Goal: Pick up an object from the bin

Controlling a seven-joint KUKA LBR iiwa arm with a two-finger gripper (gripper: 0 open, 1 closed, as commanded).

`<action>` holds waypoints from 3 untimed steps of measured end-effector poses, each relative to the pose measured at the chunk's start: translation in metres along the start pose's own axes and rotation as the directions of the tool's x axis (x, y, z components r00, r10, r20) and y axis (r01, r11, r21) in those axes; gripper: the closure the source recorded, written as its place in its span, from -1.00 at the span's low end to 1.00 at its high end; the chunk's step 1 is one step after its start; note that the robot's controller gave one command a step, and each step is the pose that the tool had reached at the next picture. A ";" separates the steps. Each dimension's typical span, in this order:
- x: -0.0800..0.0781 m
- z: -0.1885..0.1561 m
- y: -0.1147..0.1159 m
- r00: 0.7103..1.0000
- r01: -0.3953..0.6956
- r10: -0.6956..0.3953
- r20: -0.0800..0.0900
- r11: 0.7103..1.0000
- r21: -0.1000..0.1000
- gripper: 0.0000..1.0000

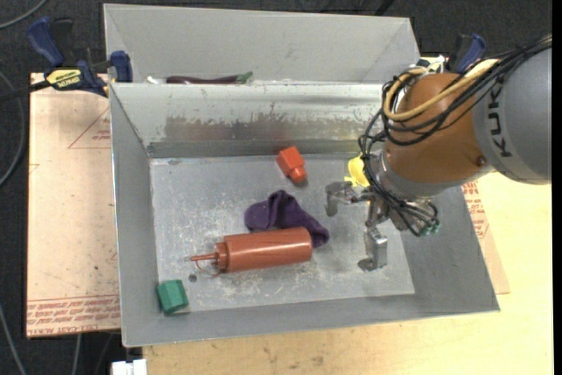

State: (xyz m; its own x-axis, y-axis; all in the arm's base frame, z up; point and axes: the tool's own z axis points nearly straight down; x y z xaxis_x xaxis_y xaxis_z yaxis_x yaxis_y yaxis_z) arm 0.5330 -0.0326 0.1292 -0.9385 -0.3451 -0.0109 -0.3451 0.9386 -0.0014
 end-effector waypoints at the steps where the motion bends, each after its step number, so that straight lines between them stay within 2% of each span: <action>1: -0.017 0.014 0.008 0.976 -0.219 0.219 -0.017 0.976 -0.003 -1.00; 2: -0.058 -0.005 0.027 0.985 -0.173 0.173 -0.005 0.985 0.001 -1.00; 3: -0.061 0.013 0.047 0.996 -0.092 0.092 0.004 0.996 -0.003 -1.00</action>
Offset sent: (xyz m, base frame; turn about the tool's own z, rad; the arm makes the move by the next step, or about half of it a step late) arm 0.0680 0.0793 0.0232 0.1094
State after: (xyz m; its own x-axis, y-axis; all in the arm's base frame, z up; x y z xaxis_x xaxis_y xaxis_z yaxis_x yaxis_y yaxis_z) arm 0.5745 0.0323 0.1169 -0.9662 -0.2572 -0.0150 -0.2573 0.9663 0.0026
